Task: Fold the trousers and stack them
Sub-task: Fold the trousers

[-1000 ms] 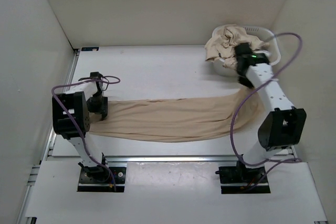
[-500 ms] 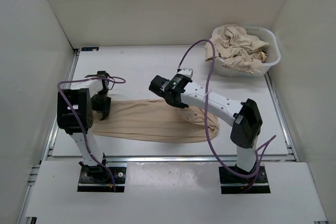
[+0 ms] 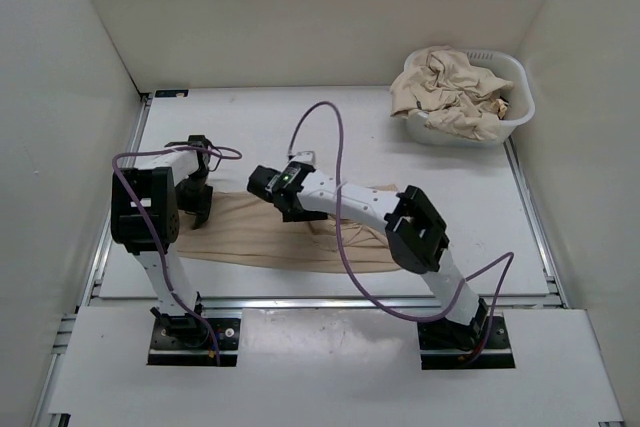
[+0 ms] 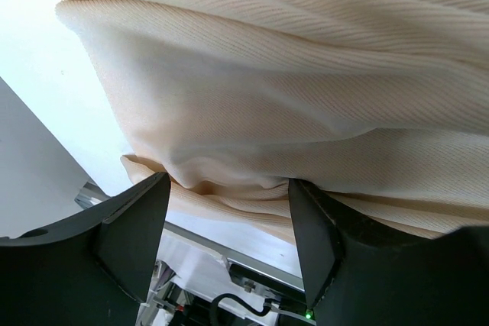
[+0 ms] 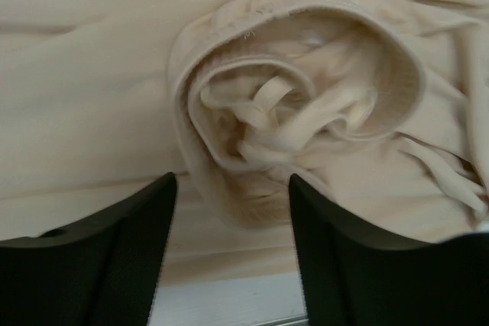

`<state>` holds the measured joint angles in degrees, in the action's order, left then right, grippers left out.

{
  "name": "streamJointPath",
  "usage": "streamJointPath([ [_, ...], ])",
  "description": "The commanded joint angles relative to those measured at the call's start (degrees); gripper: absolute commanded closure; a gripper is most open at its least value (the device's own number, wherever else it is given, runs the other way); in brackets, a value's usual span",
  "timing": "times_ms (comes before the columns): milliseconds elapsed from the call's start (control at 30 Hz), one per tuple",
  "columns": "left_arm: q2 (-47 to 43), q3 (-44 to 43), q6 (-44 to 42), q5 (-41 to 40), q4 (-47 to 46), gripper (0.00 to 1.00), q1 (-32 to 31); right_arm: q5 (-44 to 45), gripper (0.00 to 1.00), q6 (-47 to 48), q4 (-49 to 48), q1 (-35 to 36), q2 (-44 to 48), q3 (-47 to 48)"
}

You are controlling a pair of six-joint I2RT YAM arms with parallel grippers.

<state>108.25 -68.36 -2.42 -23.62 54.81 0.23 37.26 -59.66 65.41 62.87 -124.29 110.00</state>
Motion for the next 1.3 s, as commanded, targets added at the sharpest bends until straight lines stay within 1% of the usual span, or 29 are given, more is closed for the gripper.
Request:
streamJointPath([
  [0,2.85,2.18,2.42,5.42,-6.82,0.25,-0.41,-7.45,0.31,17.53,-10.01,4.53,0.01,4.96],
  [33,2.33,2.18,2.42,5.42,-6.82,0.25,-0.41,-7.46,0.27,20.17,-11.25,5.76,1.23,4.97],
  [67,2.32,2.18,2.42,5.42,-6.82,0.25,0.20,-6.50,0.25,25.24,-12.75,8.21,2.37,4.36],
  [133,1.80,2.18,2.42,5.42,-6.82,0.25,0.21,-3.78,0.22,28.10,-15.65,10.50,7.38,0.41],
  [200,1.79,2.18,2.42,4.90,-6.21,0.25,0.21,-0.62,0.22,28.11,-16.36,10.52,13.52,-5.73],
  [233,1.10,1.65,2.42,4.90,-6.20,0.25,0.21,1.14,0.22,26.80,-16.36,10.00,15.81,-8.19],
  [267,1.09,1.65,2.42,4.90,-5.42,0.25,0.21,3.15,0.22,24.18,-16.36,9.99,20.18,-10.74],
  [300,-0.13,0.26,2.42,4.90,-5.41,0.25,0.21,5.26,0.25,22.41,-15.49,9.21,22.23,-15.38],
  [333,-0.75,-0.28,2.42,5.42,-4.45,0.25,0.21,7.98,0.28,20.74,-13.57,7.37,23.99,-17.43],
  [367,-1.37,-1.07,2.42,5.42,-3.92,0.23,0.21,8.01,0.35,19.42,-12.86,5.96,26.88,-19.45],
  [400,-3.02,-1.86,2.42,6.12,-2.53,0.23,0.21,7.49,0.39,17.40,-12.33,4.47,28.12,-22.95],
  [433,-3.91,-3.96,2.42,6.13,-1.82,0.23,0.21,6.87,0.43,16.51,-11.80,0.97,29.27,-24.64],
  [500,-5.67,-6.42,2.42,6.13,-0.32,0.23,0.21,5.12,0.50,15.11,-11.79,-2.74,32.35,-27.54],
  [533,-7.68,-9.22,2.42,6.13,1.08,0.23,0.21,2.41,0.50,15.10,-11.79,-6.41,33.31,-30.60],
  [567,-8.74,-10.64,2.42,6.74,1.61,0.23,-0.49,0.99,0.50,16.06,-13.62,-8.10,35.41,-32.28],
  [600,-11.02,-12.14,2.42,7.35,2.14,0.22,-1.80,-0.07,0.48,16.06,-13.64,-9.86,36.30,-33.87],
  [633,-12.00,-15.28,2.42,8.66,3.28,0.21,-2.94,-0.95,0.48,16.06,-14.34,-13.09,37.18,-37.19],
  [700,-13.41,-18.90,2.42,10.51,4.86,0.21,-6.28,-2.97,0.42,16.06,-15.57,-17.58,40.08,-40.98],
  [733,-13.41,-22.40,2.42,11.13,5.65,0.19,-11.08,-3.93,0.41,16.06,-16.09,-19.17,42.09,-45.00],
  [800,-13.41,-26.11,2.42,12.45,8.11,0.16,-16.99,-7.09,0.39,15.45,-18.73,-22.42,44.21,-48.98],
  [833,-11.24,-27.86,2.42,13.15,8.99,0.16,-22.93,-11.20,0.39,14.93,-20.13,-25.40,46.14,-52.91],
  [867,-10.26,-31.19,2.42,15.16,9.70,0.13,-25.60,-13.24,0.37,14.40,-23.10,-26.73,47.02,-54.78],
  [933,-7.97,-34.37,2.42,18.15,10.49,0.13,-30.09,-16.32,0.37,13.87,-25.49,-29.64,48.43,-57.69],
  [967,-5.79,-36.74,2.42,21.82,10.50,0.13,-33.68,-17.21,0.37,13.17,-26.11,-30.34,49.22,-59.44],
  [1067,-2.44,-37.46,2.42,29.91,9.97,0.13,-40.01,-19.32,0.36,12.55,-28.22,-32.98,49.76,-62.17],
  [1100,-1.73,-36.51,2.42,31.51,9.19,0.13,-41.35,-20.02,0.36,12.55,-29.62,-34.47,50.37,-62.97],
  [1167,0.28,-34.83,2.42,34.06,5.86,0.14,-45.12,-23.26,0.36,12.55,-31.30,-35.97,50.37,-64.81],
  [1200,1.08,-33.52,2.42,34.08,4.62,0.14,-46.27,-24.67,0.36,12.55,-32.18,-37.11,50.37,-65.34],
  [1267,2.93,-33.51,2.42,34.95,2.86,0.14,-48.12,-25.83,0.36,13.16,-33.77,-37.12,50.37,-65.96],
])
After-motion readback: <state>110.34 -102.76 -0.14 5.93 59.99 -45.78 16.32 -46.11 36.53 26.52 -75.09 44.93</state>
